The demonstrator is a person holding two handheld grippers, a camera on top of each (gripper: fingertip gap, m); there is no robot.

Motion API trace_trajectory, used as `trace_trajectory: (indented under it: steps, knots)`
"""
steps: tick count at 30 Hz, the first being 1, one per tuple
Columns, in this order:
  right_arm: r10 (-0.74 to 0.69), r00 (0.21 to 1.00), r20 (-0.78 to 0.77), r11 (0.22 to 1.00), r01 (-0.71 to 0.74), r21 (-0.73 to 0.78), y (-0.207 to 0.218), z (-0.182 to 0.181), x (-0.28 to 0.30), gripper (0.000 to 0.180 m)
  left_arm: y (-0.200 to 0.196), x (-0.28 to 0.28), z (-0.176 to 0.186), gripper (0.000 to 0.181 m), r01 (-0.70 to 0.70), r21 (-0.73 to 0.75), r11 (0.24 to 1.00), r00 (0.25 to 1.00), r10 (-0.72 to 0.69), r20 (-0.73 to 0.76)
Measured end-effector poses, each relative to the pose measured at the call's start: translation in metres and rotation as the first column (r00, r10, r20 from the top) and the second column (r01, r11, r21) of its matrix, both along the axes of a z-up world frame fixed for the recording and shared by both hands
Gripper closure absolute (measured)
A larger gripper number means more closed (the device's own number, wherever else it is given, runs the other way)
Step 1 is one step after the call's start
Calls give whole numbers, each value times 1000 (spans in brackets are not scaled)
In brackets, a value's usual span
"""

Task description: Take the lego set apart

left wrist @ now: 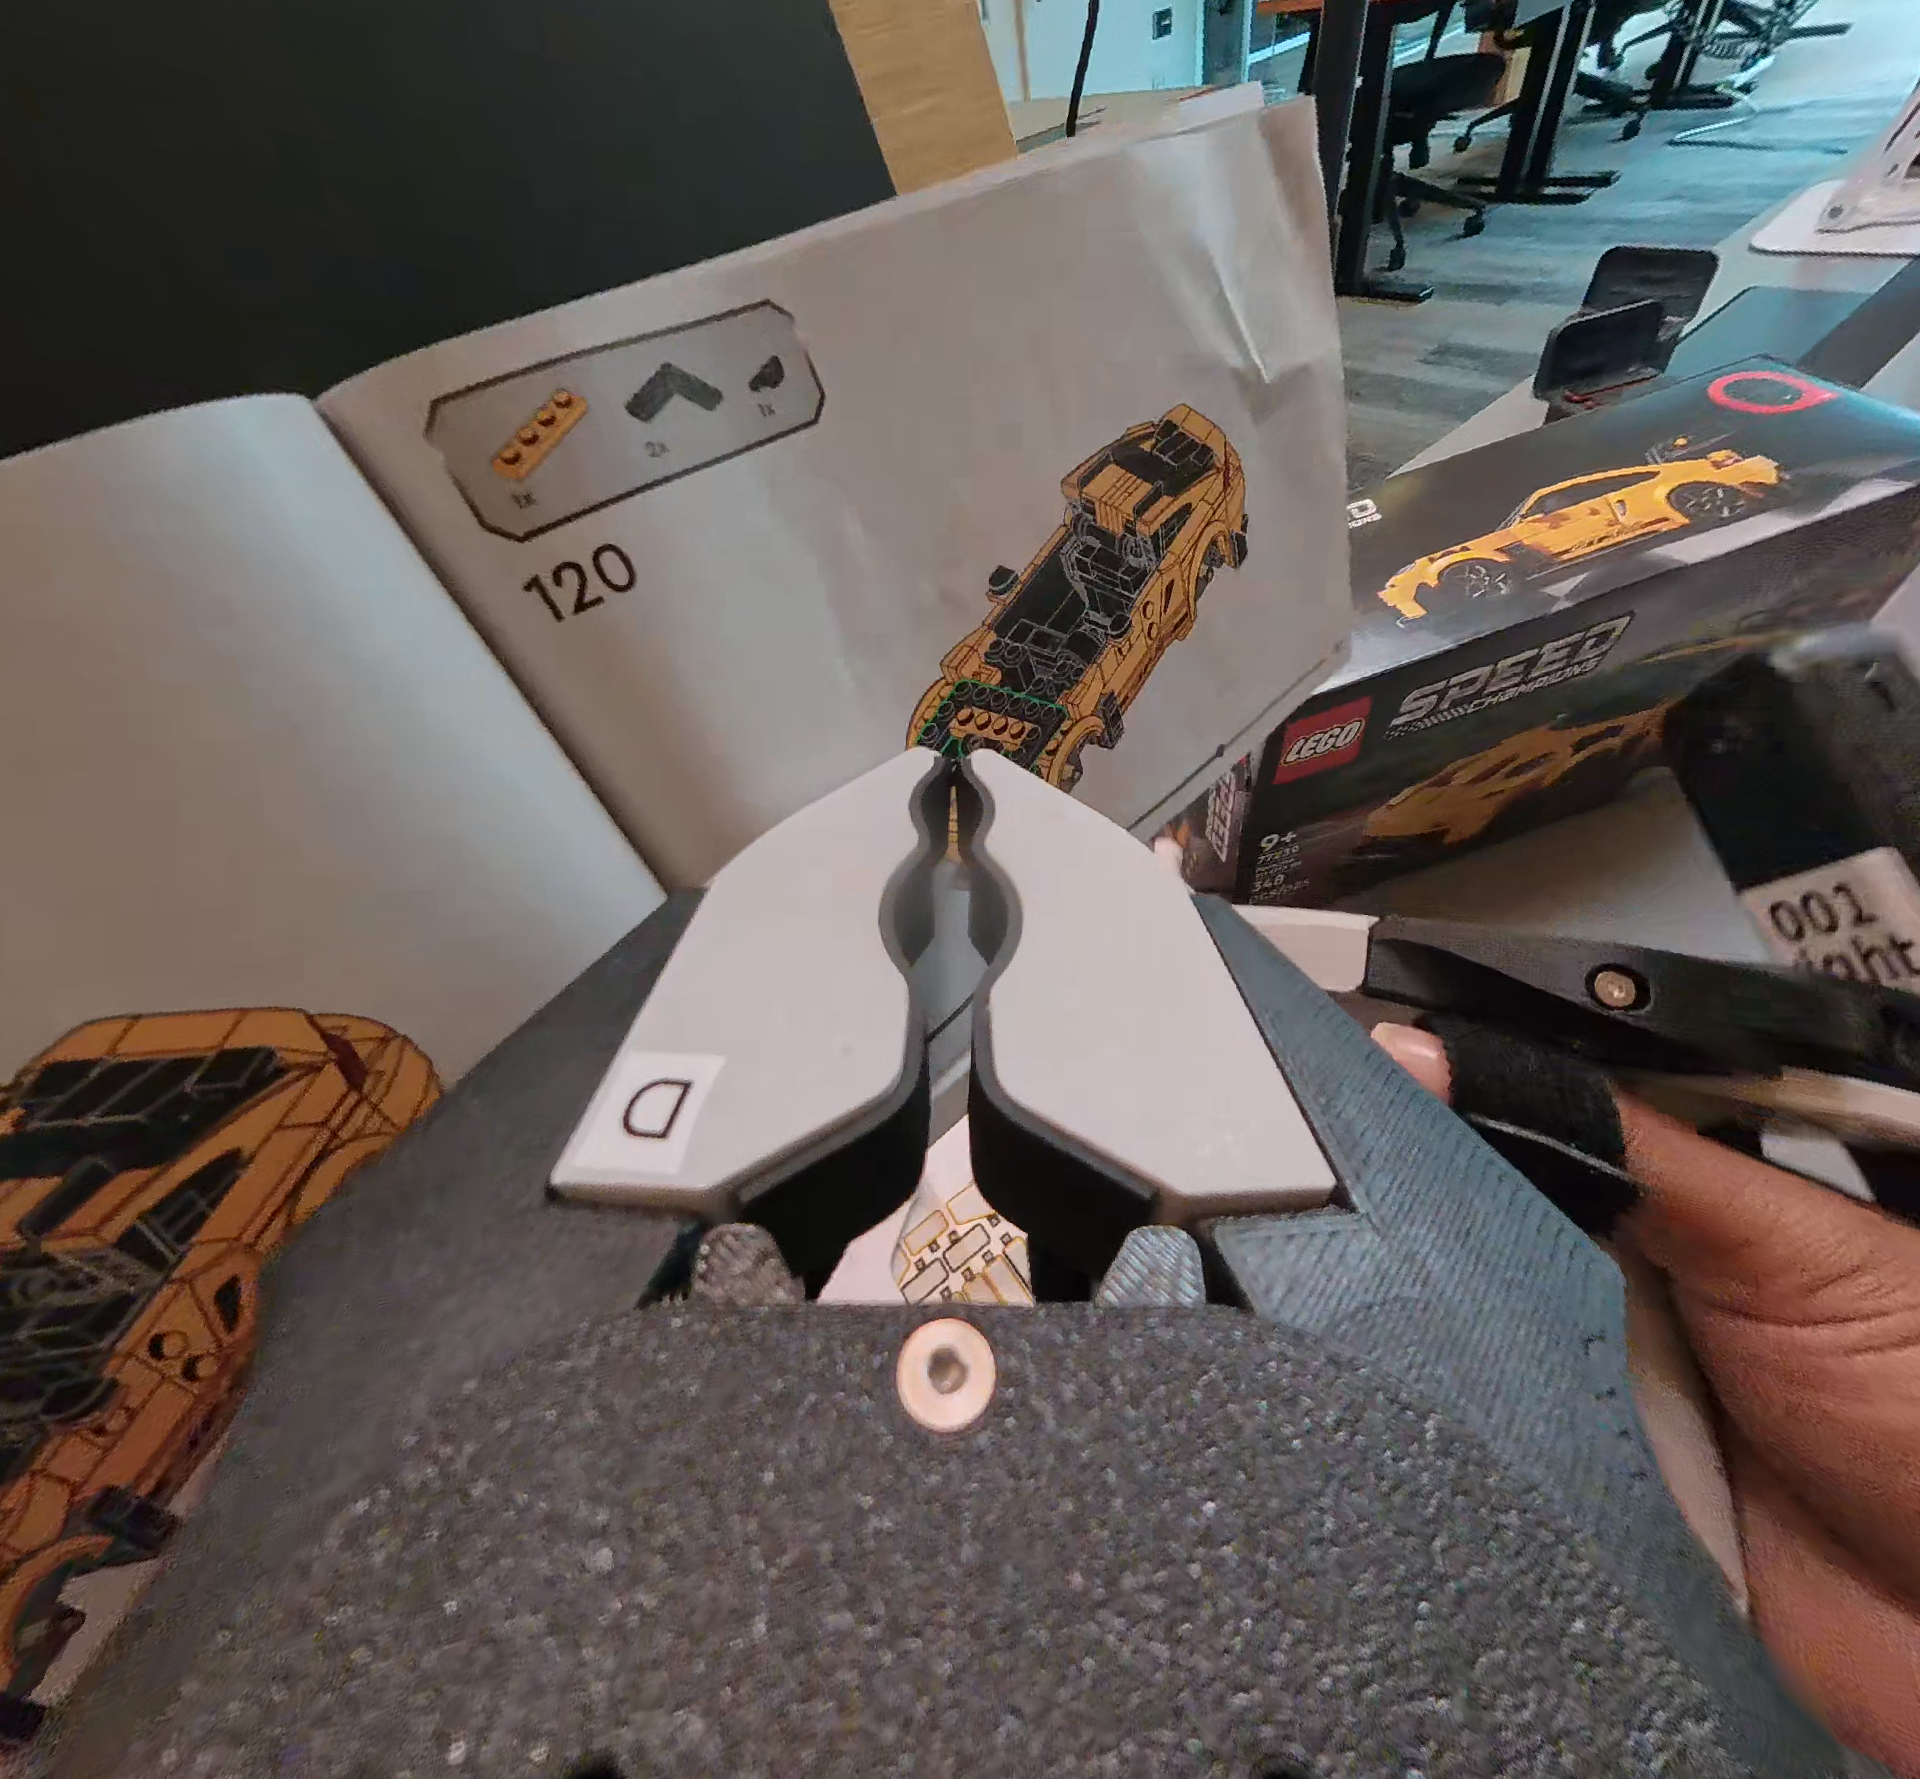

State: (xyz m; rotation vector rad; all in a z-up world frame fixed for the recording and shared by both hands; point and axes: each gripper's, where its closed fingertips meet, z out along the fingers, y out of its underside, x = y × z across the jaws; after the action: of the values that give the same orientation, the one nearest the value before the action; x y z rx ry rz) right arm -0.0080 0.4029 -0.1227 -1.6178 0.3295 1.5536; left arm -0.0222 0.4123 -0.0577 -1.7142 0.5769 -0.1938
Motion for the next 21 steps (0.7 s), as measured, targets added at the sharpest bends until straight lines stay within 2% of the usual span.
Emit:
trace_trajectory:
  steps: [1,3,5,8,12,14,19,21]
  knots:
    - [0,998,-60,1000,-1,-22,-1,-2,-1,169,0,0,0,181,-4,3,1000,1000,4,-2]
    - [-41,984,-175,999,36,-31,-4,1,3,174,1,-1,0,181,-12,5,1000,1000,12,-8]
    - [-116,975,-188,993,120,9,-9,9,8,177,3,-1,-1,181,-24,8,1000,999,24,-21]
    - [-268,961,67,950,253,182,-15,23,12,176,3,-2,-2,181,-36,7,999,998,36,-46]
    - [-425,812,400,873,251,419,-12,32,12,174,3,-1,-2,181,-32,-3,999,999,32,-42]
    - [-408,792,454,882,214,421,-6,34,10,174,3,-1,-1,181,-24,-3,1000,999,24,-35]
    - [-251,868,428,931,97,351,1,37,6,175,-13,-1,10,181,19,36,999,1000,-19,9]
    - [-218,878,425,933,59,356,-6,38,10,168,-26,-6,18,181,21,69,997,999,-24,42]
